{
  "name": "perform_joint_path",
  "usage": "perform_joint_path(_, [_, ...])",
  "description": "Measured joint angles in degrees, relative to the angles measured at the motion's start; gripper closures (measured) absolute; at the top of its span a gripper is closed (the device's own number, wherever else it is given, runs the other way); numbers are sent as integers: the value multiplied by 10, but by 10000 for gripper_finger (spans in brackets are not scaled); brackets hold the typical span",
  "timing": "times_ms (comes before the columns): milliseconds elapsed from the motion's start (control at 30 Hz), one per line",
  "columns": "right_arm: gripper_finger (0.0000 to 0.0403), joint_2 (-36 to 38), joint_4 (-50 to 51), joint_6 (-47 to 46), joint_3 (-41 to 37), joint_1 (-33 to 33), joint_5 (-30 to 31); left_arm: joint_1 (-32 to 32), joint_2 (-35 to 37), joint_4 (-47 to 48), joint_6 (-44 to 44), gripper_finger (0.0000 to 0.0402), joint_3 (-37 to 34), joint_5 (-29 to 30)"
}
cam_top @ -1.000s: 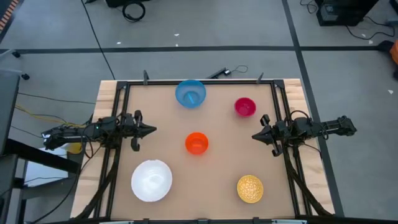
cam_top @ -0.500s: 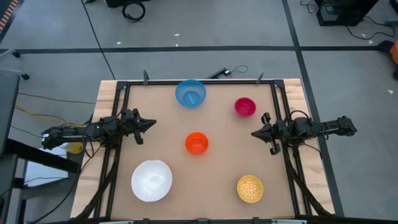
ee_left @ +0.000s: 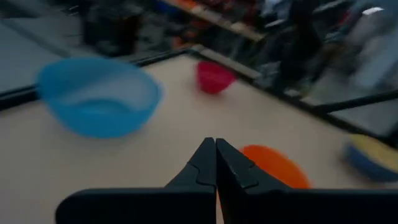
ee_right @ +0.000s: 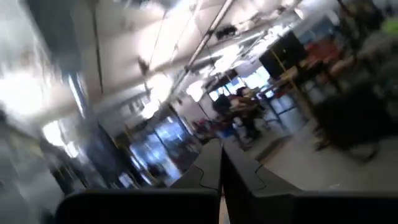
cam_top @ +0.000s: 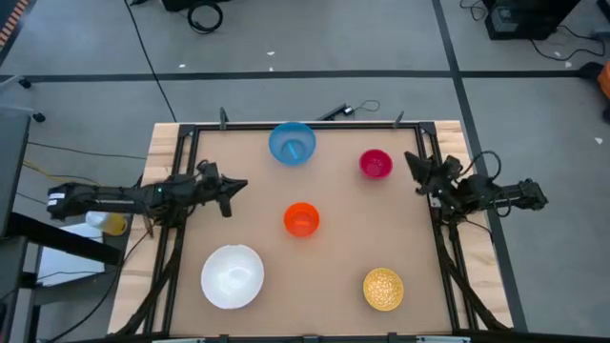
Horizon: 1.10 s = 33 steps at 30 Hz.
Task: Nest bowls inside each other
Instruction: Stack the blue bowl on top of the white bowl
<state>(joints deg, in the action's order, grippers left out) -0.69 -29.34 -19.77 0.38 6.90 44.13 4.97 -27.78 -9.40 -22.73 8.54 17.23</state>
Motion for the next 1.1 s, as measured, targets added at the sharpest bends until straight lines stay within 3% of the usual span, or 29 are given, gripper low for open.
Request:
perform_joint_path(100, [389,0,-51,1,0,-9,37,18,-44,-20,-54,399,19,49])
perform_joint_path(167, [389,-1,-53,12,0,-17,117,29,-63,-44,-90,399,26,61])
perform_joint_path(233, [389,-2,-11,-52,0,-23,190,36,-76,-77,-110,399,33,61])
perform_joint_path(267, [389,-2,30,-96,0,-24,193,37,-79,-90,-115,399,37,61])
perform_joint_path(400, [388,-22,264,-329,0,-43,65,38,-87,-91,-141,399,57,50])
perform_joint_path(433, [388,-45,253,-349,0,-50,28,38,-88,-87,-148,399,63,38])
perform_joint_path(567, [388,-172,236,-312,45,-85,-106,39,-90,-49,-153,399,85,4])
perform_joint_path(833, [378,-494,265,-231,210,-194,-214,87,-104,78,-173,396,121,-15])
perform_joint_path(1033, [316,-741,279,-175,386,-288,-440,97,-104,78,-128,347,126,-35])
perform_joint_path(1100, [288,-803,317,-150,462,-309,-462,97,-104,81,-129,328,126,-36])
